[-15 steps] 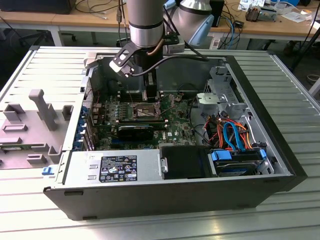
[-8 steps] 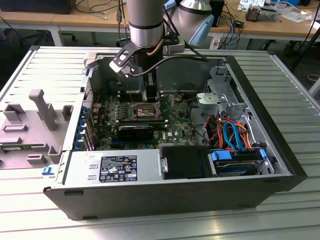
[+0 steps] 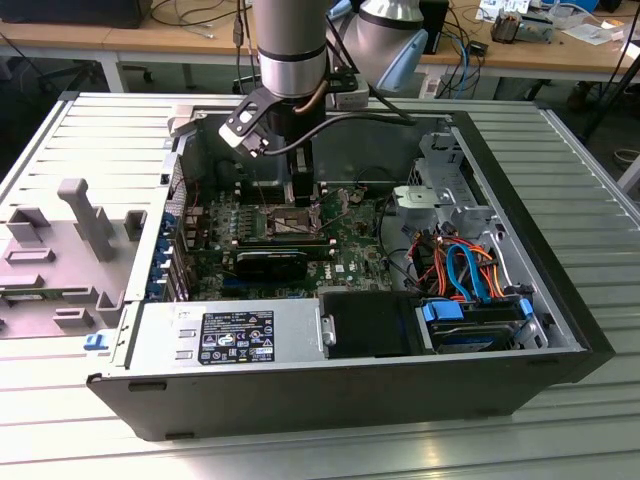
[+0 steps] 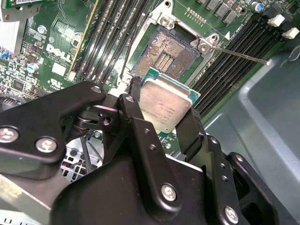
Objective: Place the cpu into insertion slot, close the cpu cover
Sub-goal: 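Close the cpu cover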
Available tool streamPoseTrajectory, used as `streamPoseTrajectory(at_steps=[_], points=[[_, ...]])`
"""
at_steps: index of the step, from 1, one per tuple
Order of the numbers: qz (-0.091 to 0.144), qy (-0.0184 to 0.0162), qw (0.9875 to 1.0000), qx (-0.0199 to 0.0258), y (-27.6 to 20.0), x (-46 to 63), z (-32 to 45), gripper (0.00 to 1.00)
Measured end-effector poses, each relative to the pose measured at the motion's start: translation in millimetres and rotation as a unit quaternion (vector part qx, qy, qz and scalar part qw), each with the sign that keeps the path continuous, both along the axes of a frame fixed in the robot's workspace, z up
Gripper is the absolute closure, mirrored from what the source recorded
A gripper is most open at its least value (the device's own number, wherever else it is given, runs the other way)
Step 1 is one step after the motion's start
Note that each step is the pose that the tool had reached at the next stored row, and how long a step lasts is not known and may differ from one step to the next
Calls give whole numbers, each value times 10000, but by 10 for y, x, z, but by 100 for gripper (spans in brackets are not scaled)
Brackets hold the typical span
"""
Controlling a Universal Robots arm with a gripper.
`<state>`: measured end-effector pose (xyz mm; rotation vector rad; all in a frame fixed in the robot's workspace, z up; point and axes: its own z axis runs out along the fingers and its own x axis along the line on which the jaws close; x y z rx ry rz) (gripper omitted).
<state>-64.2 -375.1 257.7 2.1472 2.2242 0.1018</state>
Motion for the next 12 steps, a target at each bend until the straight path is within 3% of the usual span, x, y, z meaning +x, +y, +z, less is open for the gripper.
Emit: streamPoseTrajectory(at_steps=[12], points=[[0, 0, 10000, 0, 0, 0, -50, 45]])
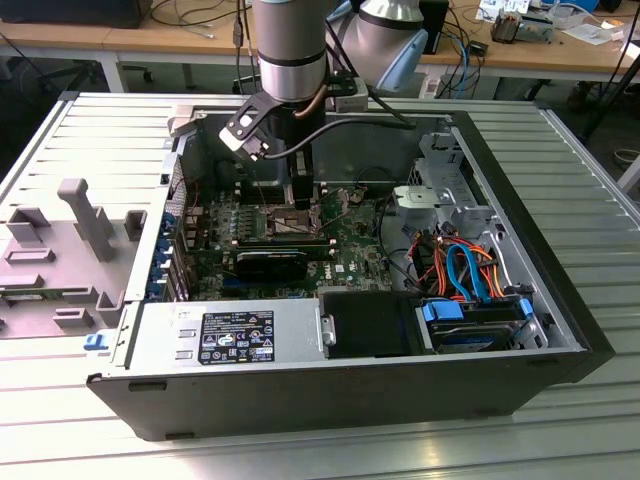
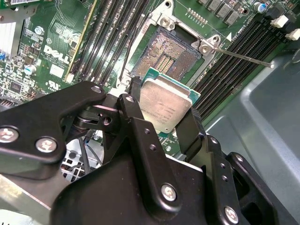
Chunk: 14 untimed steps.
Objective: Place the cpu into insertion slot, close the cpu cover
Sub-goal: 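Close the cpu cover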
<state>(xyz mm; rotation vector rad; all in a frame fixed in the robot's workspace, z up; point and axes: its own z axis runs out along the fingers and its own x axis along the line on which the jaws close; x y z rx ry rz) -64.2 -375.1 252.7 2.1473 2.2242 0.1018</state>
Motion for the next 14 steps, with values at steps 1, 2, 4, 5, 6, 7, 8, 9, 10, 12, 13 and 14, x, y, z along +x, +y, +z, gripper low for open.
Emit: streamPoseTrajectory(at_steps=[1, 2, 4, 5, 6, 7, 8, 9, 10, 12, 13, 14], points=[[0, 0, 10000, 0, 0, 0, -1, 45], [0, 0, 10000, 0, 0, 0, -2, 45], [0, 0, 10000, 0, 0, 0, -4, 45], [0, 0, 10000, 0, 0, 0, -5, 45], [0, 0, 10000, 0, 0, 0, -6, 45], [0, 0, 10000, 0, 0, 0, -7, 45], [0, 0, 10000, 1, 0, 0, -10, 45], [-1, 0, 10000, 0, 0, -2, -11, 45], [-1, 0, 10000, 0, 0, -5, -12, 45], [0, -1, 10000, 0, 5, -22, -14, 45], [0, -1, 10000, -1, 8, -35, -14, 45], [0, 0, 10000, -3, 10, -48, -15, 45]])
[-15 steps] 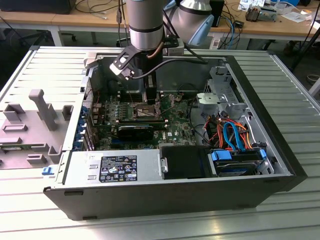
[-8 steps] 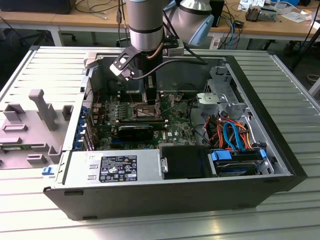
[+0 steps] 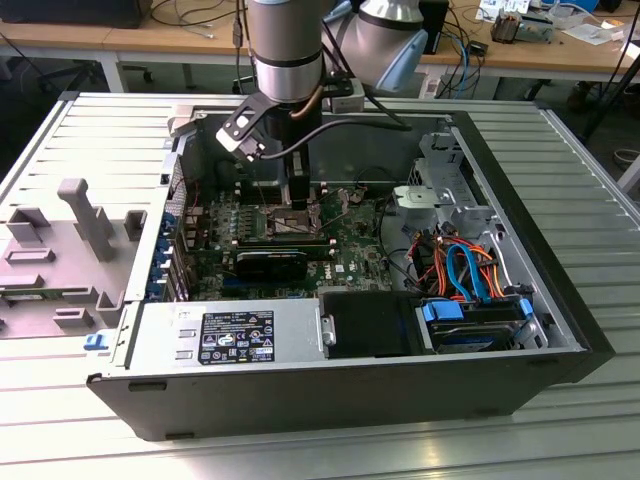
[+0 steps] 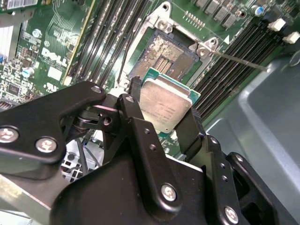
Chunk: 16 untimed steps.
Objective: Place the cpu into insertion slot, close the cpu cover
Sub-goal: 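Close the cpu cover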
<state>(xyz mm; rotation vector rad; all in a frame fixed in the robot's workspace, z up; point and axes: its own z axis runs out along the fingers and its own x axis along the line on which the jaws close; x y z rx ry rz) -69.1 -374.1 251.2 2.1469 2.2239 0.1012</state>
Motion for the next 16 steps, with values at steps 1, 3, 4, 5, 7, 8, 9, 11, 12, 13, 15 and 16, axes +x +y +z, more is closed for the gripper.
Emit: streamPoseTrajectory(at_steps=[1, 3, 4, 5, 7, 8, 9, 11, 12, 13, 15, 16], points=[[0, 0, 10000, -2, 1, -23, -1, 45], [0, 0, 10000, -2, 1, -42, -6, 45], [0, 0, 10000, -3, 1, -45, -11, 45], [1, 0, 10000, -3, 0, -47, -21, 45], [0, 0, 10000, -5, 1, -48, -34, 45], [0, 0, 10000, -5, 1, -49, -38, 45], [0, 1, 10000, -6, 0, -49, -43, 45], [0, 0, 10000, -6, 0, -49, -50, 45], [0, 0, 10000, -6, 1, -48, -53, 45], [0, 0, 10000, -6, 0, -49, -56, 45], [0, 0, 10000, -6, 1, -49, -61, 45], [0, 1, 10000, -6, 0, -49, -63, 45]])
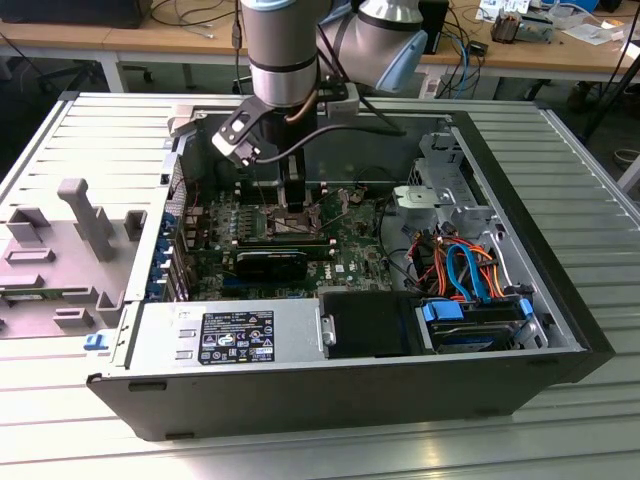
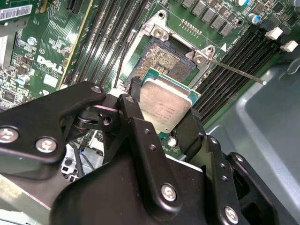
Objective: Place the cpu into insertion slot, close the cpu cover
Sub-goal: 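Close the cpu cover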
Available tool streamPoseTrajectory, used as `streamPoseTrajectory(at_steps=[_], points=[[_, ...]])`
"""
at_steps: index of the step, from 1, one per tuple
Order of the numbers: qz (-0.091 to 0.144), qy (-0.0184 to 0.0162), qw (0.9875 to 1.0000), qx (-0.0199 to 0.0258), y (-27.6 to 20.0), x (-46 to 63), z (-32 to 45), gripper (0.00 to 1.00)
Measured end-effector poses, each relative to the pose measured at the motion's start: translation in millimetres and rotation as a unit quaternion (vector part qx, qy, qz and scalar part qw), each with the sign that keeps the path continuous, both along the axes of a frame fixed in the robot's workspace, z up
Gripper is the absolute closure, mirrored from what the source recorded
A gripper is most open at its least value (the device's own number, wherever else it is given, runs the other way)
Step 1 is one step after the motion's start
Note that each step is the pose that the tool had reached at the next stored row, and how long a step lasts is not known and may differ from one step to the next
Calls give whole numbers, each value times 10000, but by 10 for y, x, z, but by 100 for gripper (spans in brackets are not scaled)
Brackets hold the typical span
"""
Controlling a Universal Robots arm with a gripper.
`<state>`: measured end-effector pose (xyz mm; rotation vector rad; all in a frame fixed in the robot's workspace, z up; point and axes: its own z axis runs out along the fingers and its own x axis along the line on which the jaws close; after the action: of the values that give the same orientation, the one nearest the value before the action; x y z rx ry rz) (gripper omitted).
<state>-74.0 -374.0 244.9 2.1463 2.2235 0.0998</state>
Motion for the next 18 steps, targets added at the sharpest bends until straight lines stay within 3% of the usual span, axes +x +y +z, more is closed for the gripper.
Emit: streamPoseTrajectory(at_steps=[18], points=[[0, 0, 10000, 0, 0, -1, -42, 45]])
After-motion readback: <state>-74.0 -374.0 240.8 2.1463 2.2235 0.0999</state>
